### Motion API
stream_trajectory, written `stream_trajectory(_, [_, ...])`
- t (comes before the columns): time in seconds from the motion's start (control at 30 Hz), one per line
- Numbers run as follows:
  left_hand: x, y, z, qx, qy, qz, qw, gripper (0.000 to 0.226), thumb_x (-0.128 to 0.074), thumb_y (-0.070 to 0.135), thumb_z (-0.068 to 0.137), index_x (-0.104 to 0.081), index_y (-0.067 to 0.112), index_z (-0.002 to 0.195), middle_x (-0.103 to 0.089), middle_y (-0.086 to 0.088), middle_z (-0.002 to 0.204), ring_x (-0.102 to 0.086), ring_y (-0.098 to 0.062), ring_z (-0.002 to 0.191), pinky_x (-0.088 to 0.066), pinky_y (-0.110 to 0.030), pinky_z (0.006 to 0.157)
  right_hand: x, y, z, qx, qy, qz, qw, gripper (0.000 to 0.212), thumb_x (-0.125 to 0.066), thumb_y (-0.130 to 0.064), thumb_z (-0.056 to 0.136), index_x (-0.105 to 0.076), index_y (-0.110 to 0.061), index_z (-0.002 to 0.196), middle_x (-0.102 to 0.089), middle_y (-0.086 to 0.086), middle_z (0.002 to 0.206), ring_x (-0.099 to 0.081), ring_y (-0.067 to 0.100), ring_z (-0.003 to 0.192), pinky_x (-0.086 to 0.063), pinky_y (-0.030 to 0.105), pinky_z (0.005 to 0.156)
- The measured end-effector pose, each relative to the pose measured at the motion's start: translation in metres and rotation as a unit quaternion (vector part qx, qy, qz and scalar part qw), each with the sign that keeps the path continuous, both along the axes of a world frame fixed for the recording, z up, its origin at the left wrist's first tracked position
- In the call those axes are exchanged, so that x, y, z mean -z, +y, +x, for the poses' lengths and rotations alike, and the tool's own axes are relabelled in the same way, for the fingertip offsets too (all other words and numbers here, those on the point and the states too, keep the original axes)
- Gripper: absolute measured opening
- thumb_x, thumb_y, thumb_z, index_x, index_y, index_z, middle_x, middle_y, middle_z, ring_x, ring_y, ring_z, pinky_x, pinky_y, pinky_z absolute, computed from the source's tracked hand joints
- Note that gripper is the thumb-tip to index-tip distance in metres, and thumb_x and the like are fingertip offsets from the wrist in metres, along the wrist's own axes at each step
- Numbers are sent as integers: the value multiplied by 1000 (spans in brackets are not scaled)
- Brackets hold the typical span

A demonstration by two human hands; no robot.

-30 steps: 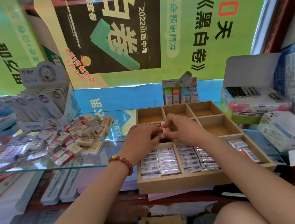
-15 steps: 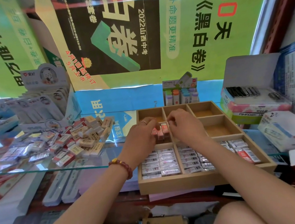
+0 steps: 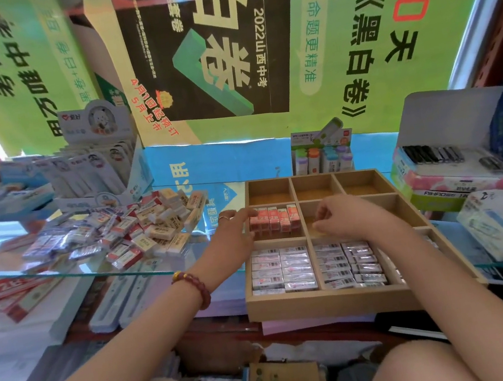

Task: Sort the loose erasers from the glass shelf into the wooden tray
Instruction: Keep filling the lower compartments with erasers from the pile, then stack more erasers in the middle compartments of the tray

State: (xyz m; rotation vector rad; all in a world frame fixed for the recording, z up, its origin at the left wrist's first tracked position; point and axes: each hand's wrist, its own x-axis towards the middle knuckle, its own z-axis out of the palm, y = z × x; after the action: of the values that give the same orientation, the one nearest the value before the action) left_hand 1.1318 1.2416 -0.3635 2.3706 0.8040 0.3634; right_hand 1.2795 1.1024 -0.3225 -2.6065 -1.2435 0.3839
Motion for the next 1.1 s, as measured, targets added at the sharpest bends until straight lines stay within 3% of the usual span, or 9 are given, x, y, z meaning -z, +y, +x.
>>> stream_trajectory(0.1, [4,0,-1,-7,-6,3,1000,27,-43,13,94,-52,28,115,-52,-5,120,-54,-19,76,-46,-25,63,-3,-6,-6,-53,75,-44,995,24,-60,-45,89,-63,-21,89,-64,-4,89,-58,9,80,-48,27,74])
stream_trajectory(0.2, [-1,-6,-3,-35,-3,0,999,18,-48,17,89,-50,27,103,-62,-3,101,-62,-24,76,-54,-39,70,-2,-4,-11,-70,67,-29,995,25,-66,-41,85,-63,-17,92,-65,-1,91,-58,12,81,-46,24,69])
stream_trajectory(0.33, [-15,-16,-1,-16,44,52,998,24,-46,12,87,-64,24,99,-64,2,106,-60,-20,94,-43,-26,72,1,1,-16,-43,56,-9,997,18,-67,-33,85,-61,-16,85,-63,-1,81,-55,9,70,-41,21,57])
stream_trajectory(0.6, [-24,-15,-15,-20,93,89,991,26,-47,10,87,-72,16,94,-68,-5,102,-62,-25,90,-48,-30,74,0,8,-38,-37,38,-11,999,18,-67,-32,83,-57,-18,76,-60,-2,74,-53,9,66,-40,20,55])
stream_trajectory(0.87, [-21,-2,-37,-29,115,112,987,26,-47,11,87,-71,19,93,-65,1,102,-61,-20,91,-45,-27,71,2,16,-60,-74,33,7,997,21,-65,-28,85,-53,-21,69,-55,-6,68,-51,6,62,-38,18,53])
stream_trajectory(1.03, [-23,8,-45,-31,115,114,986,27,-47,11,88,-72,18,92,-59,6,79,-51,-9,62,-41,-21,57,4,21,-68,-90,26,17,995,23,-63,-29,87,-52,-22,68,-56,-5,68,-51,7,61,-40,19,54])
stream_trajectory(1.1, [-21,12,-46,-27,106,106,988,26,-48,11,88,-73,19,89,-61,6,79,-49,-6,57,-40,-20,51,3,23,-69,-92,24,15,995,24,-62,-29,87,-51,-23,67,-55,-6,68,-50,6,61,-39,18,53])
